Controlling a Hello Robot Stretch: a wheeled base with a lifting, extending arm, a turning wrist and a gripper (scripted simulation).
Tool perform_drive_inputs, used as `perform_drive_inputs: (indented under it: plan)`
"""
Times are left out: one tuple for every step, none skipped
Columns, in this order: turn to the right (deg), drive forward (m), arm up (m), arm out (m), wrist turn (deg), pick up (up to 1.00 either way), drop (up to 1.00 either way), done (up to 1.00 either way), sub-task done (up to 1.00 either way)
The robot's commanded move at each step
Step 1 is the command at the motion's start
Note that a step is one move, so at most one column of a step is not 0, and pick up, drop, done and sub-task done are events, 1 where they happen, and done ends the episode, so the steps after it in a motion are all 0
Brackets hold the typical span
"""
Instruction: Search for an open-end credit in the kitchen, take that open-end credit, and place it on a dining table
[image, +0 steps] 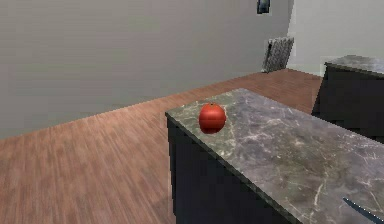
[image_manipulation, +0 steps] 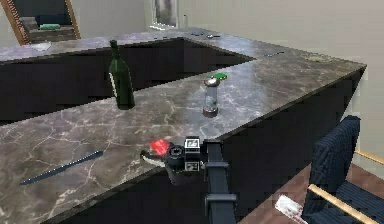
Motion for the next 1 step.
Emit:
perform_drive_inputs:
  plan:
    - [0.0, 0.00, 0.10, 0.00, 0.0, 0.00, 0.00, 0.00, 0.00]
